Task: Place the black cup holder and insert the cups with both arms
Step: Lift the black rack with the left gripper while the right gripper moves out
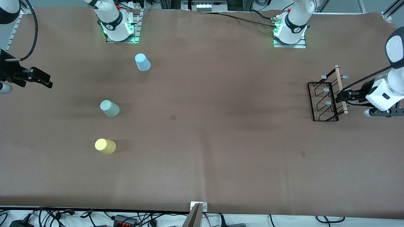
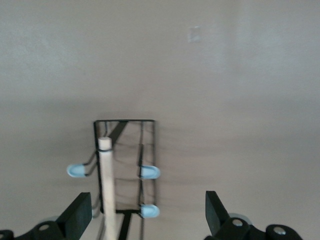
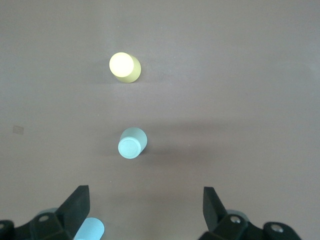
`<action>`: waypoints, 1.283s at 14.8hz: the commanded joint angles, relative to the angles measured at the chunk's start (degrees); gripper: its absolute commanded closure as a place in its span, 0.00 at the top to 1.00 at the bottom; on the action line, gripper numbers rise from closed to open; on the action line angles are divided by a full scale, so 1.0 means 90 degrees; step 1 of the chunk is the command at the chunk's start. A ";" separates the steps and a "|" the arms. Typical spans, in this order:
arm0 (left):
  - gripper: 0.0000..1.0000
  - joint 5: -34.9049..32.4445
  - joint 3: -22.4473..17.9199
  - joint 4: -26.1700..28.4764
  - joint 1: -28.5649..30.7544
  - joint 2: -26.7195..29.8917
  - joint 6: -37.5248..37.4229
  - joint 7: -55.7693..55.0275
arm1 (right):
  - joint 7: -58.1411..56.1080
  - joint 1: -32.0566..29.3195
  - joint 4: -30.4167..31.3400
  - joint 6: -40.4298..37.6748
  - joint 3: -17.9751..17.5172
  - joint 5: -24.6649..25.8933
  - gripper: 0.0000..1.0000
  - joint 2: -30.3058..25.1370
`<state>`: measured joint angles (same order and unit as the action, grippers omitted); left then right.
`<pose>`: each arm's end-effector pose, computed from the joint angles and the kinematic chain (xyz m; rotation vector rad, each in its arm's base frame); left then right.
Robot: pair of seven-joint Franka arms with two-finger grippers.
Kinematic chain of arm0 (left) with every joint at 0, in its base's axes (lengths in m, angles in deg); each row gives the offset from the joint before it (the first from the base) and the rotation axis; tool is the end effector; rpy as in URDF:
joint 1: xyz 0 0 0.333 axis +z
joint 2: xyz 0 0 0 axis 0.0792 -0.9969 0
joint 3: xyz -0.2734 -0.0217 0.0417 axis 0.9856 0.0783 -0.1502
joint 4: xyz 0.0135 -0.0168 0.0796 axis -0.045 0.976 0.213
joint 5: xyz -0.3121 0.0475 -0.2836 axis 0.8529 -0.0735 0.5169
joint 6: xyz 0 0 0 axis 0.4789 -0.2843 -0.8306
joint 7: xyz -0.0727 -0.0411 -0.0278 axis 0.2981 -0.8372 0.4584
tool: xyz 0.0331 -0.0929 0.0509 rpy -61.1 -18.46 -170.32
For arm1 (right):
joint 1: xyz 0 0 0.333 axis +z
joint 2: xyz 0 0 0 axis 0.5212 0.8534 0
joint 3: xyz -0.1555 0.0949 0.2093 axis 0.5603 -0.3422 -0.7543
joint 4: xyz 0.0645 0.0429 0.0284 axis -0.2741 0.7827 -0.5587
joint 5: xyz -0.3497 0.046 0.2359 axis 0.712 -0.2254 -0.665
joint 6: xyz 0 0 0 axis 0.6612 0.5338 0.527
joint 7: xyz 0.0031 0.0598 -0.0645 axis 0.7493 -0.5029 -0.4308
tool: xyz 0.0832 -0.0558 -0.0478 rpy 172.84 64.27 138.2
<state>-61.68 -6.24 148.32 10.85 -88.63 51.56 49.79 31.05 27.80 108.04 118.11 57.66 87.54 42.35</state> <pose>0.5957 0.0977 0.3778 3.1066 0.0293 -0.1784 0.5990 -0.0324 0.5267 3.1267 -0.0435 -0.0050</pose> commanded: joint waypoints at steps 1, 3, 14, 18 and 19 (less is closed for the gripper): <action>1.00 -0.0057 0.0072 0.0921 0.0447 0.0426 0.0653 0.0537 | -0.0105 -0.0018 -0.0003 0.0025 -0.0033 -0.0017 1.00 0.0059; 1.00 -0.0057 0.0072 0.1399 0.0604 0.0689 0.0899 0.0810 | -0.0105 -0.0018 0.0007 0.0005 -0.0033 -0.0017 1.00 0.0098; 0.88 -0.0038 0.0131 0.2778 0.1015 0.1013 0.1739 0.1290 | -0.0105 0.0167 -0.0003 -0.0024 -0.0033 -0.0017 1.00 0.0908; 0.64 -0.0038 0.0131 0.2876 0.1024 0.1032 0.1720 0.1290 | -0.0095 0.0284 -0.0003 -0.0063 -0.0033 -0.0027 1.00 0.1163; 0.56 -0.0038 0.0131 0.2886 0.1024 0.1023 0.1720 0.1290 | -0.0095 0.0255 -0.0003 -0.0063 -0.0033 -0.0036 1.00 0.1163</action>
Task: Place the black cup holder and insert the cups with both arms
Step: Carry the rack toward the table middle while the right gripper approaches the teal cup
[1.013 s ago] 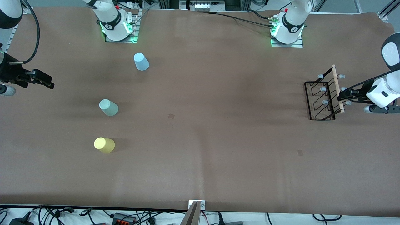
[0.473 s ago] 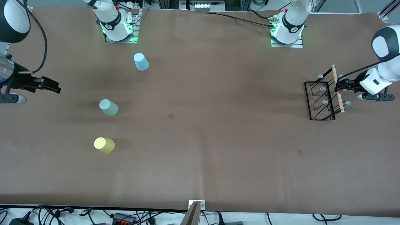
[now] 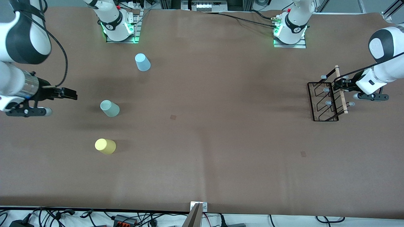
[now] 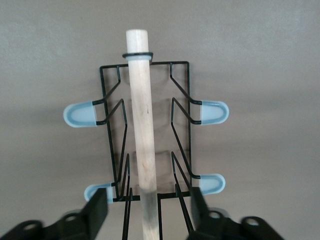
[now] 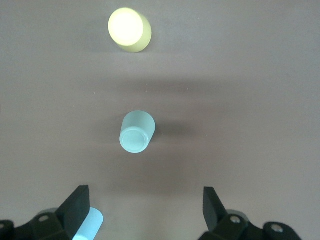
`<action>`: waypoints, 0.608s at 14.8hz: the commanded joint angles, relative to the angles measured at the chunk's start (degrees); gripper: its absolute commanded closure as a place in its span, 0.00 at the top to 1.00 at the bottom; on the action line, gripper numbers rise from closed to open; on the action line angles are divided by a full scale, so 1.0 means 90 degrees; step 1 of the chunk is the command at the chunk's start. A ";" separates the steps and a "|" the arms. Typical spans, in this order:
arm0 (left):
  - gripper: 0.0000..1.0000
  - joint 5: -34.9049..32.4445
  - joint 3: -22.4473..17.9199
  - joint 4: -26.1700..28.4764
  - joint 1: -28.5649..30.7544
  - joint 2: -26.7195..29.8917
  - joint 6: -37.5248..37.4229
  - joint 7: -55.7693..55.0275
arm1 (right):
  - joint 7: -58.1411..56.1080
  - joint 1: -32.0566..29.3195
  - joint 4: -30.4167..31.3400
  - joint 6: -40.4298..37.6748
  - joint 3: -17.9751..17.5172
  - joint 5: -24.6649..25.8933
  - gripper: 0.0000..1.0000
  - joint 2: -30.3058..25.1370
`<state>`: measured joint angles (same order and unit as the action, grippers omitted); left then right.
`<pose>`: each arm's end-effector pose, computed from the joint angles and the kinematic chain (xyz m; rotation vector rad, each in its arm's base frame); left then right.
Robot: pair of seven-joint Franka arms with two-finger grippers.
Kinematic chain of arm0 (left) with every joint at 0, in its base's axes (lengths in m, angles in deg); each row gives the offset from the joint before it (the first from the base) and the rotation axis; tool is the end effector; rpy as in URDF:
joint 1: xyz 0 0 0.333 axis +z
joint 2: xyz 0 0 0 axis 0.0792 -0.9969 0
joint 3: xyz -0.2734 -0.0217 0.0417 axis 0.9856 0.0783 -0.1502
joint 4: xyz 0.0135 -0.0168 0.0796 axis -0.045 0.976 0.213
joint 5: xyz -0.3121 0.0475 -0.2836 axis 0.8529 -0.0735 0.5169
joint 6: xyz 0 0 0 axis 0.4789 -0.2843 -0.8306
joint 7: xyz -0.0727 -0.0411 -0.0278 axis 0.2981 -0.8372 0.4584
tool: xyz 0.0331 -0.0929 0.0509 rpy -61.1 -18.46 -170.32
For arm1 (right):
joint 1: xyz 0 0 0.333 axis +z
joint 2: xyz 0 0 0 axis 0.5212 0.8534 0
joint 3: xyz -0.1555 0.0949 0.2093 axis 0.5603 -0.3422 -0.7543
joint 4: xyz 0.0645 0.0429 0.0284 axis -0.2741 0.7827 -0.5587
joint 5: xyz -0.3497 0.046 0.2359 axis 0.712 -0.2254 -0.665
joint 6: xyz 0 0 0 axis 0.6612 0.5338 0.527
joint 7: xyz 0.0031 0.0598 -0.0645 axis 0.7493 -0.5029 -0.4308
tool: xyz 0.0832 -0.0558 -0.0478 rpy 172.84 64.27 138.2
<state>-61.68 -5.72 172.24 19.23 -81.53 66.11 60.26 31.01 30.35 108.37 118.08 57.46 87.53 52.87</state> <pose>0.4959 0.1522 0.2719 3.0850 -0.0419 -0.2333 0.6240 -0.0041 0.4111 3.1180 0.0346 -0.3013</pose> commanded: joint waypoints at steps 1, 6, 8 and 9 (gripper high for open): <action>0.49 -0.0038 0.0073 0.0228 0.0093 0.0233 0.0103 0.0126 | -0.0092 -0.0048 -0.0040 -0.0079 0.0008 -0.0084 1.00 -0.0015; 0.25 -0.0038 0.0073 0.0228 0.0093 0.0223 0.0045 0.0136 | -0.0043 -0.0107 -0.0040 -0.0207 0.0057 -0.0436 1.00 0.0004; 0.18 -0.0038 0.0073 0.0228 0.0093 0.0223 -0.0004 0.0136 | -0.0014 -0.0048 -0.0040 -0.0216 0.0047 -0.0426 1.00 0.0024; 0.16 -0.0038 0.0073 0.0228 0.0093 0.0223 -0.0014 0.0146 | -0.0023 -0.0038 -0.0049 -0.0216 0.0028 -0.0426 1.00 0.0120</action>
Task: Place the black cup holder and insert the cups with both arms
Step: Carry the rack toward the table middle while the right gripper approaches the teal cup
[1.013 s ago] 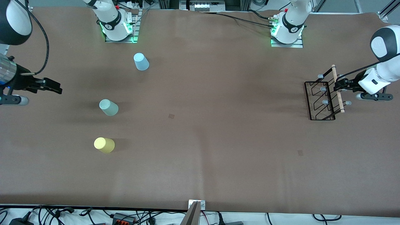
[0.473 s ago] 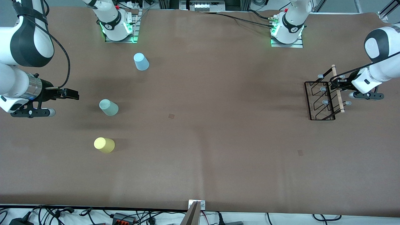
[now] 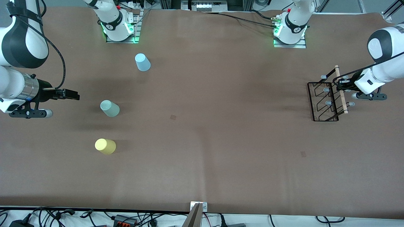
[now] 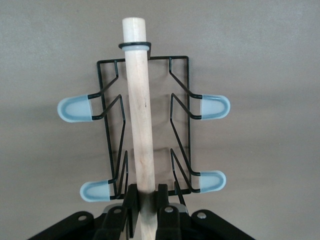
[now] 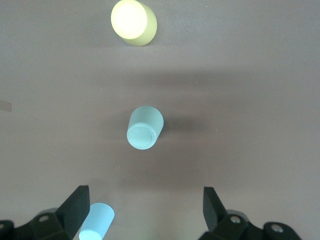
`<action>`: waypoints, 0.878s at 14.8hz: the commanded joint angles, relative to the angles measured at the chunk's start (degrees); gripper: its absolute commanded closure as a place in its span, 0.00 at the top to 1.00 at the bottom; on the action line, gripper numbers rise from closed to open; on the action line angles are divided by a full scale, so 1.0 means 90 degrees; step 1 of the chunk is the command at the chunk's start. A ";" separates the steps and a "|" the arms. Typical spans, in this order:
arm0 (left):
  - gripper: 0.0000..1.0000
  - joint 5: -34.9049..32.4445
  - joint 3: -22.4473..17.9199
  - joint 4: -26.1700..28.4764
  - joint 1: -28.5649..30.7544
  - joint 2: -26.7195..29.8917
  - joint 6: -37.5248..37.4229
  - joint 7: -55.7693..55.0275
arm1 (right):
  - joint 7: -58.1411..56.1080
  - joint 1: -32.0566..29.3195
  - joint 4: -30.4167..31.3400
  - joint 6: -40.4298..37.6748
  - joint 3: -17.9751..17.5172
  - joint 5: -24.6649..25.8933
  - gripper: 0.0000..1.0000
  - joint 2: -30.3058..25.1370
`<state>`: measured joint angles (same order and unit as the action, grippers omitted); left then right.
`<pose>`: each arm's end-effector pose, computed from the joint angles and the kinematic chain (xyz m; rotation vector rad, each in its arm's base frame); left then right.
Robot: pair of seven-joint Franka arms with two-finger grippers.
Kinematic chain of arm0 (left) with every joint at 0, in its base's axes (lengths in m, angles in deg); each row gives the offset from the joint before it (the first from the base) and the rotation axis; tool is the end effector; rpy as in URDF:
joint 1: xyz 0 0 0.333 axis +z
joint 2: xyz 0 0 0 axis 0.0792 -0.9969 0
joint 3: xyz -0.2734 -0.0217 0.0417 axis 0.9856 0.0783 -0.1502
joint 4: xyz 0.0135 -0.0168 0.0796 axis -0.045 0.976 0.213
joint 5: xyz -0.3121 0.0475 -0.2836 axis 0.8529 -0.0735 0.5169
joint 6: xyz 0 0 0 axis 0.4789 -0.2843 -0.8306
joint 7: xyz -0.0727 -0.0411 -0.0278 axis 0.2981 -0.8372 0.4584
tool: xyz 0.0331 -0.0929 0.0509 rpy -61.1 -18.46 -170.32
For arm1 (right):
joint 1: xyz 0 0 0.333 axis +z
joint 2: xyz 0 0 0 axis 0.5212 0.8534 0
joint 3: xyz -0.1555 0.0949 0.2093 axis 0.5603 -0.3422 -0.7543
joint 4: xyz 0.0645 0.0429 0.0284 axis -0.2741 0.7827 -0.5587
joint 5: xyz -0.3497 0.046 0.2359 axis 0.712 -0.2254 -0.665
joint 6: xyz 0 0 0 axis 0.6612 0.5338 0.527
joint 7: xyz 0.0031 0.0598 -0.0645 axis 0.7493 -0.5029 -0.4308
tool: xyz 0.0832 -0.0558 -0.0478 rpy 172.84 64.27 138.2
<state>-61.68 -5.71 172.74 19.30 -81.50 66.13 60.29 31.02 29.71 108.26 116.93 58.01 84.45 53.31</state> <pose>0.4930 0.1518 0.2684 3.0817 -0.0411 -0.2447 0.6224 -0.0113 0.4060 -3.0790 0.0157 0.3361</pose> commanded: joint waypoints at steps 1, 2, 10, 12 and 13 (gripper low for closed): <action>0.16 -0.0038 0.0072 0.0172 0.0085 0.0220 -0.0016 0.0162 | -0.0023 0.0043 -0.0037 -0.0089 -0.0044 -0.0074 1.00 0.0121; 0.13 -0.0038 0.0072 0.0172 0.0085 0.0220 -0.0026 0.0220 | -0.0014 0.0043 -0.0018 -0.0089 -0.0044 -0.0074 1.00 0.0131; 0.01 0.0060 0.0373 -0.0733 0.0007 0.0230 -0.1185 0.0172 | 0.0006 0.0384 0.0119 0.0213 -0.0044 0.0061 1.00 0.0628; 0.01 0.0060 0.0725 -0.1572 -0.0012 0.0133 -0.2102 -0.0216 | -0.0023 0.0414 0.0080 0.0388 -0.0054 0.0180 1.00 0.0804; 0.01 0.0060 0.0997 -0.2030 -0.0032 -0.0003 -0.2531 -0.0518 | -0.0101 0.0414 0.0051 0.0593 -0.0054 0.0180 1.00 0.0824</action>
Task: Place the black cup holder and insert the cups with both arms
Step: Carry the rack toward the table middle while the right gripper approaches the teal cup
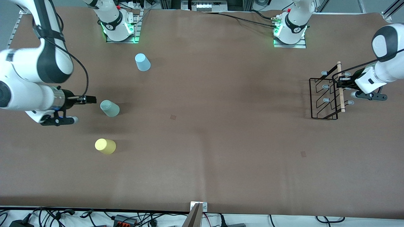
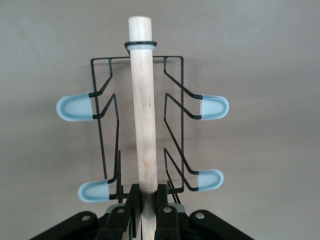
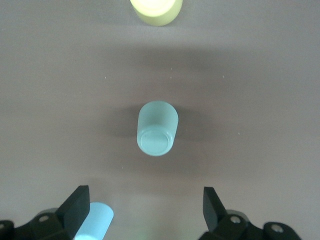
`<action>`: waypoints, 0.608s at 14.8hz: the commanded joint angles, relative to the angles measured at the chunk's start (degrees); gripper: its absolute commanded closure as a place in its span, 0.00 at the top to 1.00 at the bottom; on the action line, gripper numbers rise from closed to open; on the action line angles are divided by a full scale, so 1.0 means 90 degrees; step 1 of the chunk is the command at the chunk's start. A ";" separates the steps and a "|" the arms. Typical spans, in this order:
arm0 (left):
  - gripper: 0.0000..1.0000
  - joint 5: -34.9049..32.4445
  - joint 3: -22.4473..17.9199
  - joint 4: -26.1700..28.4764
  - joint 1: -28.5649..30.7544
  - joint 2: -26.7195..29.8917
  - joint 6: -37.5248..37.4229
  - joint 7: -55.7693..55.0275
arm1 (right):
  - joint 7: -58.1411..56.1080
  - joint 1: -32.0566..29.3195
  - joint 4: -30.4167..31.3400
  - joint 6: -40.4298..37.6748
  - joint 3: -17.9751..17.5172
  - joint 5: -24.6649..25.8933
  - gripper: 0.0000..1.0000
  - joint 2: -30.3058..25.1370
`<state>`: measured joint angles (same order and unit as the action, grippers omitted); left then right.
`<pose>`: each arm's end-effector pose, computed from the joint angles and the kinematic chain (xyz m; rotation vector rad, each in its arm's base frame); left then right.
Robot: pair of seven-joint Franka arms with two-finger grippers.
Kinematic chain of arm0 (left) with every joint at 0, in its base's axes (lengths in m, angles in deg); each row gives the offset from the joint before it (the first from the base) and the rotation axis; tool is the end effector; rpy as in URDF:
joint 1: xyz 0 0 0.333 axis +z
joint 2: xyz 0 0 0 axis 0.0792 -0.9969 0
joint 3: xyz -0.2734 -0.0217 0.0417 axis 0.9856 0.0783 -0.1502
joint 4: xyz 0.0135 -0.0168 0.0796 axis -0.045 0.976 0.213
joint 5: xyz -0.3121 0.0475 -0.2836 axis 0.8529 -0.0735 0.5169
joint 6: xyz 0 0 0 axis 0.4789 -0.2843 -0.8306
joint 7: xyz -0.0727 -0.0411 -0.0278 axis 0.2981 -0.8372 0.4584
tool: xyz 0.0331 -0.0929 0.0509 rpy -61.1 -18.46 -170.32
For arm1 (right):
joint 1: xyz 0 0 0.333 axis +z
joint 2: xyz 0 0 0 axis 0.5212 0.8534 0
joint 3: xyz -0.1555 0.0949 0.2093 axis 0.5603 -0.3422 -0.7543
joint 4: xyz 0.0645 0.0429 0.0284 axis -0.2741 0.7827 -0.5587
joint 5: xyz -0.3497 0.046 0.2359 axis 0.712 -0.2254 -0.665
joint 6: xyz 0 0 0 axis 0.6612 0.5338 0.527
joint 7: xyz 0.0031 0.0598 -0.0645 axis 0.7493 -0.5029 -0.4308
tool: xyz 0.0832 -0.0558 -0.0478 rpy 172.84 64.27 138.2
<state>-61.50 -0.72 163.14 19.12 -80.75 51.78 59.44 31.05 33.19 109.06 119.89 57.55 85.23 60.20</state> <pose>0.5250 0.1109 0.3338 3.0581 -0.1532 -0.3514 0.6295 0.0300 0.3269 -3.0798 -0.0902 0.4676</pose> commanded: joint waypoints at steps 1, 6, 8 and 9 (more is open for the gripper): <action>0.01 0.0040 0.0754 -0.1442 -0.0012 -0.0223 -0.1376 -0.0813 | -0.0115 0.0036 -0.0047 0.0440 -0.0002 0.0093 1.00 0.0059; 0.01 0.0508 0.2171 -0.2987 -0.0070 -0.1032 -0.2141 -0.2454 | 0.0118 0.0037 0.0205 0.0539 -0.0002 0.0074 1.00 -0.0058; 0.01 0.0713 0.2650 -0.3476 -0.0284 -0.1414 -0.2191 -0.3331 | 0.0265 0.0046 0.0692 0.0947 -0.0002 0.0074 1.00 -0.0311; 0.01 0.0724 0.2739 -0.3614 -0.0537 -0.1628 -0.2182 -0.3849 | 0.0275 0.0046 0.1023 0.1259 -0.0002 0.0074 1.00 -0.0457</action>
<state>-55.80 21.22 137.92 16.96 -89.04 34.96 32.73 32.17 33.40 111.15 126.32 57.57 85.36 60.32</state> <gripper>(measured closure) 0.837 0.000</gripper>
